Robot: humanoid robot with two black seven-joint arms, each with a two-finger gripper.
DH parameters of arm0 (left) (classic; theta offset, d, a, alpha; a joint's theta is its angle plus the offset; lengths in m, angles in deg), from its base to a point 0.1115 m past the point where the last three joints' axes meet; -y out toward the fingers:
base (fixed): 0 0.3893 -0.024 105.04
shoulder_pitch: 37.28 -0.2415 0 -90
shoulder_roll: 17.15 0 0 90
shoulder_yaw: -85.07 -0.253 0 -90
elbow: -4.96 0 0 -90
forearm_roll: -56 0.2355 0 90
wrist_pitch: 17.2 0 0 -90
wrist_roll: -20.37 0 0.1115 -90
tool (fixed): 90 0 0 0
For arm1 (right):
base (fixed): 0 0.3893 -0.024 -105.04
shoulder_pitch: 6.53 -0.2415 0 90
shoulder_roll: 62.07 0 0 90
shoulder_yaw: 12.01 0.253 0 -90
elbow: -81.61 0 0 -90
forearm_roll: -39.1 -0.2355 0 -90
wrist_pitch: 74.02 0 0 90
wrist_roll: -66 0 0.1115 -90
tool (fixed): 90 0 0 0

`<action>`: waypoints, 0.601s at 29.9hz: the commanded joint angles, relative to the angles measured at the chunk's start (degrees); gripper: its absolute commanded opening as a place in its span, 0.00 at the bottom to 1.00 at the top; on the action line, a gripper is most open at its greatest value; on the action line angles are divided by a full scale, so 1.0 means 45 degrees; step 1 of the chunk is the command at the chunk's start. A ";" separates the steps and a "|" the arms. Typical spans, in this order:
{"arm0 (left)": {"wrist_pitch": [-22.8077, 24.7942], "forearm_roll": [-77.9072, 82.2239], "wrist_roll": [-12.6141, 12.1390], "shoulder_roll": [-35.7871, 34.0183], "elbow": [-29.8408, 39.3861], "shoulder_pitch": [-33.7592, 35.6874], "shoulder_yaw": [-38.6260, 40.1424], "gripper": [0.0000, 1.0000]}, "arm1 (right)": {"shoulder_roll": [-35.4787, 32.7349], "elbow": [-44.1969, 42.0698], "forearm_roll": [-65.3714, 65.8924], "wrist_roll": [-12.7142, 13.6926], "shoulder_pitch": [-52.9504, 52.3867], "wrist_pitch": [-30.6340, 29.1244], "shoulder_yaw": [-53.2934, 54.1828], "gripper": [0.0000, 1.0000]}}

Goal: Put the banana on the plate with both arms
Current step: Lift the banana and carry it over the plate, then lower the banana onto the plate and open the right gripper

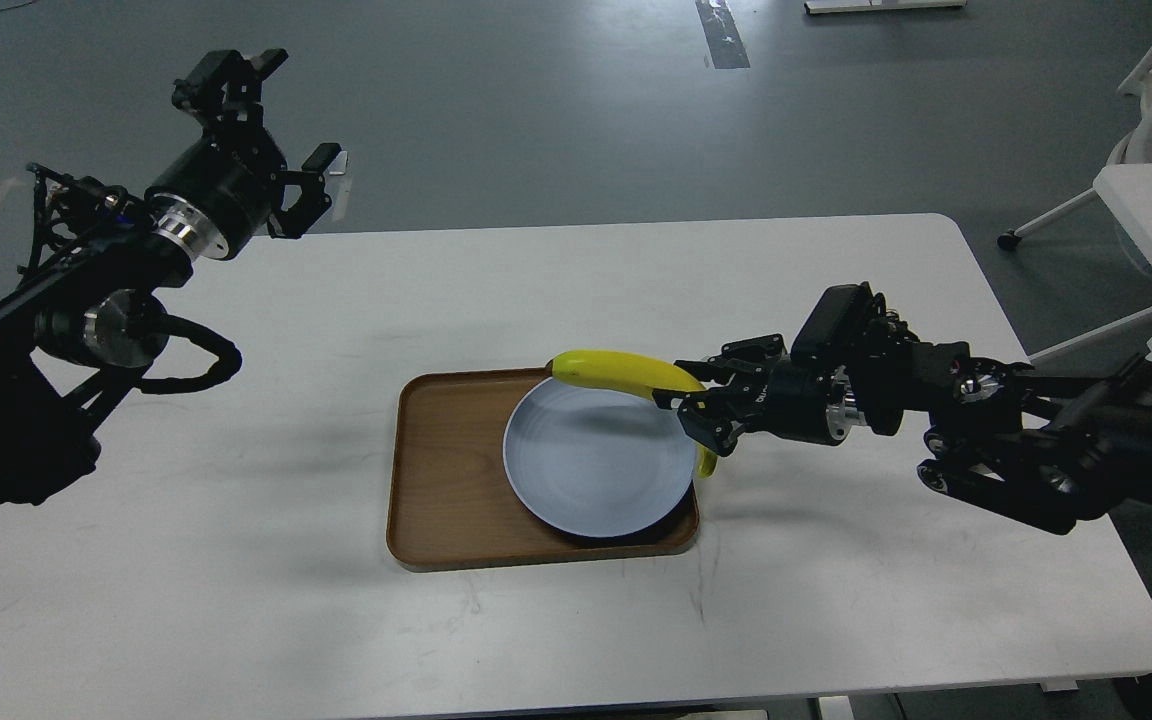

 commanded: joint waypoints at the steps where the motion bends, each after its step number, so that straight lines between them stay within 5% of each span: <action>1: 0.0008 0.0000 0.0011 -0.0021 0.0002 0.0000 0.0012 0.98 | 0.0240 -0.0173 0.0002 -0.0057 0.0039 -0.0009 -0.0129 0.28; 12: 0.0047 0.0000 0.0031 -0.0080 0.0002 0.0000 0.0012 0.98 | 0.0748 -0.0192 -0.0639 -0.0018 0.0156 -0.0087 -0.0149 0.33; 14: 0.0066 0.0000 0.0031 -0.0080 0.0002 0.0000 -0.0007 0.98 | 0.0943 -0.0212 -0.0974 0.0040 0.0117 -0.0205 -0.0149 0.43; 16: 0.0066 0.0000 0.0031 -0.0099 0.0002 0.0000 -0.0007 0.98 | 0.1002 -0.0212 -0.1033 0.0080 0.0039 -0.0205 -0.0149 0.74; 18: 0.0066 0.0000 0.0031 -0.0099 0.0002 0.0000 -0.0007 0.98 | 0.0963 -0.0192 -0.1033 0.0080 0.0000 -0.0205 -0.0129 0.89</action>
